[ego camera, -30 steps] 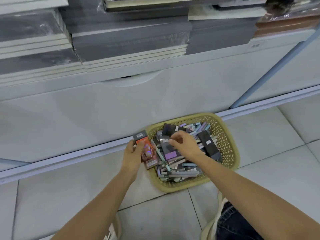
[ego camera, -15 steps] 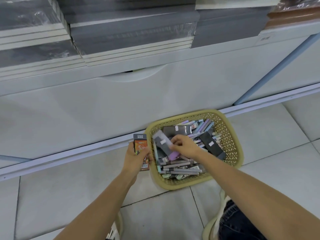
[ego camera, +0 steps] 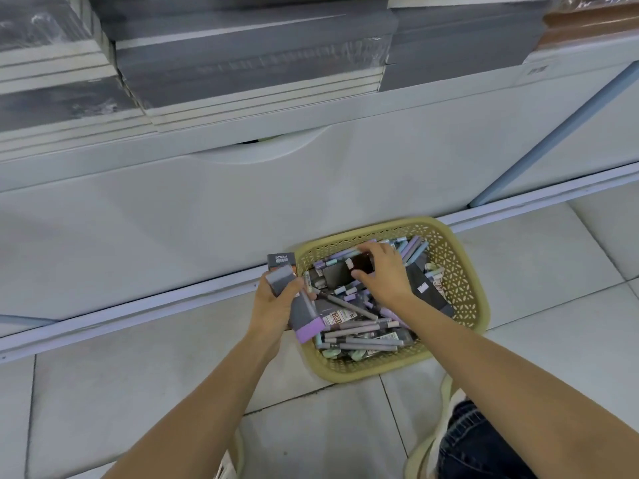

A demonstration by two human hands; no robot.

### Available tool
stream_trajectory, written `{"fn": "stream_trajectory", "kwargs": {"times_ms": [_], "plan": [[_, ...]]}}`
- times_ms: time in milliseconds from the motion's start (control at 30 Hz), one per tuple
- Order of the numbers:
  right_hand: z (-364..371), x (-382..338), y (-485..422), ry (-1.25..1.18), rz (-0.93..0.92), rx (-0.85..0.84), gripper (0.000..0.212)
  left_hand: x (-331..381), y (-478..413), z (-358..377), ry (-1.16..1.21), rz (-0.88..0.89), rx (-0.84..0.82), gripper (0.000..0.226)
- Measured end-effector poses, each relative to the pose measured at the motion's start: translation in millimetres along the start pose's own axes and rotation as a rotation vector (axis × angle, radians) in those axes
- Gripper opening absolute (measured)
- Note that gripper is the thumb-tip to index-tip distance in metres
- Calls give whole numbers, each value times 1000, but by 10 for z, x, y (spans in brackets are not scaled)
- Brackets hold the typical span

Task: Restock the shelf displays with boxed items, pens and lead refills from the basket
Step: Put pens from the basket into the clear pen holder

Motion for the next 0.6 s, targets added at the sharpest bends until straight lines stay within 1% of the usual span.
{"fn": "stream_trajectory", "kwargs": {"times_ms": [33,67,133,200,267,333,400,467,500,567,600], "plan": [[87,13,-16,122,-25,-41,49,-15,9,-3,15,-14,-13,22],[169,17,-26,213,-51,-69,49,-27,11,-14,24,-22,-17,21],[242,9,-28,256,-82,-61,40,-31,19,-32,32,-25,-17,20],[250,0,-34,192,-100,-52,32,-10,28,-36,41,-16,-32,17],[305,6,-36,91,-100,-127,28,-8,40,-39,22,-19,-35,16],[359,16,-16,-26,-74,-225,26,-15,39,-92,-34,-32,20,20],[299,-19,-3,-116,-75,-269,21,-6,27,-137,-53,-37,64,24],[135,-124,4,-204,-126,-298,8,74,30,-143,-78,2,69,21],[27,-199,20,-243,-162,-324,5,146,40,-142,-96,37,72,20],[-231,-374,81,-308,-219,-384,12,312,67,-100,-85,88,70,24],[-373,-471,126,-321,-245,-411,16,388,90,-67,-60,85,68,27]]}}
Point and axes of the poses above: each hand's wrist, its own y-axis away from the middle knuckle, its own z-axis out of the palm, x = y × z, the point moved 10 cm from there along -y, towards the middle knuckle, and after that the axes turned 11 degrees about y, right-handed, at the moved point
